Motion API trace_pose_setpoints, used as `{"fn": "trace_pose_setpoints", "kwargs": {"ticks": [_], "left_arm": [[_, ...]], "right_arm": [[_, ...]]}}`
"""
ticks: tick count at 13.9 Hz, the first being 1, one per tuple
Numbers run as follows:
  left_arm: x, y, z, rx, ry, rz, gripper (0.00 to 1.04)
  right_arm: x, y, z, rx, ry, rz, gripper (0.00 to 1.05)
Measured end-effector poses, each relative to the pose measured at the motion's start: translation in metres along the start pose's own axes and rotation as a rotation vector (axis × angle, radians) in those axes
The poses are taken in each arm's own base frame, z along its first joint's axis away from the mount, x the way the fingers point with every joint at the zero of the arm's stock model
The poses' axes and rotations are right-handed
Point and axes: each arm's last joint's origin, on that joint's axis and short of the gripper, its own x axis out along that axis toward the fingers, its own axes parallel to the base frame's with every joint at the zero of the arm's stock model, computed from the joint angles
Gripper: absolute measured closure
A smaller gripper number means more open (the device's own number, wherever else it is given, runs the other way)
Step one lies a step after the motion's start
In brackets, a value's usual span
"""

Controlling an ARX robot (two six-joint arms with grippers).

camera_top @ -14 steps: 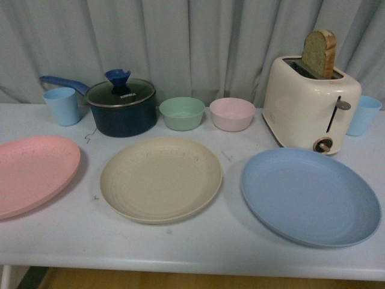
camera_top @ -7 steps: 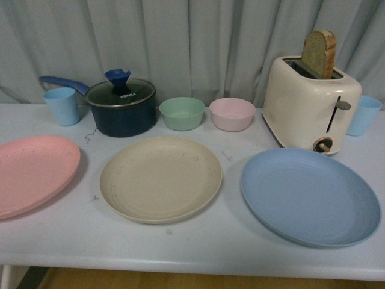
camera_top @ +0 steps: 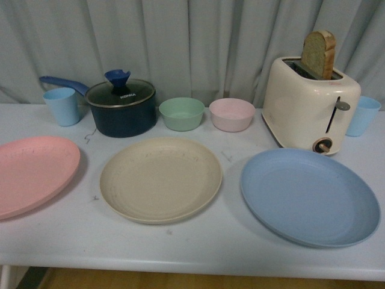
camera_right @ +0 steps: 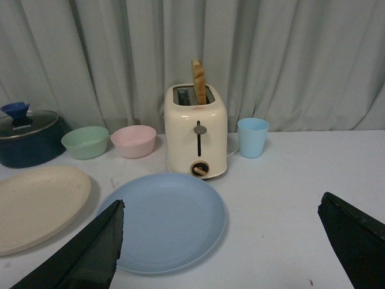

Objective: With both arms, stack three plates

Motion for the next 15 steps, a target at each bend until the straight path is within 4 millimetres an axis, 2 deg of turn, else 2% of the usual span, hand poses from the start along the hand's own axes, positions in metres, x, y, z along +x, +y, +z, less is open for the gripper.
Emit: {"fn": "trace_pose_setpoints", "kwargs": {"ticks": [1, 2, 3, 5, 6, 7, 9, 10, 11, 12, 15], "left_arm": [[-0.001, 0.002, 0.033, -0.039, -0.064, 0.020, 0.07], [0.001, 0.004, 0.080, -0.044, -0.185, 0.016, 0.07], [0.019, 0.005, 0.116, -0.010, -0.235, 0.003, 0.07], [0.087, 0.004, 0.147, 0.065, -0.147, -0.001, 0.07], [0.127, 0.008, 0.152, 0.095, -0.073, 0.019, 0.07], [0.163, 0.016, 0.156, 0.089, 0.005, 0.028, 0.07], [0.219, 0.032, 0.155, 0.063, 0.090, 0.061, 0.07], [0.239, 0.037, 0.145, 0.052, 0.131, 0.067, 0.07], [0.256, 0.040, 0.127, 0.041, 0.193, 0.070, 0.07], [0.272, 0.046, 0.107, 0.025, 0.228, 0.084, 0.07], [0.281, 0.067, 0.075, -0.017, 0.228, 0.126, 0.07]], "right_arm": [[0.000, 0.000, 0.000, 0.000, 0.002, -0.001, 0.06], [0.000, 0.000, 0.000, 0.000, 0.002, -0.001, 0.06], [0.000, 0.000, 0.000, 0.000, 0.001, -0.001, 0.06], [0.000, 0.000, 0.000, 0.000, 0.002, -0.001, 0.06], [0.000, 0.000, 0.000, 0.000, 0.001, -0.001, 0.06], [0.000, 0.000, 0.000, 0.000, 0.002, -0.001, 0.06], [0.000, 0.000, 0.000, 0.000, 0.001, -0.001, 0.06], [0.000, 0.000, 0.000, 0.000, 0.001, -0.001, 0.06], [0.000, 0.000, 0.000, 0.000, 0.001, -0.001, 0.06], [0.000, 0.000, 0.000, 0.000, 0.001, -0.001, 0.06], [0.000, 0.000, 0.000, 0.000, 0.001, -0.001, 0.06]]}}
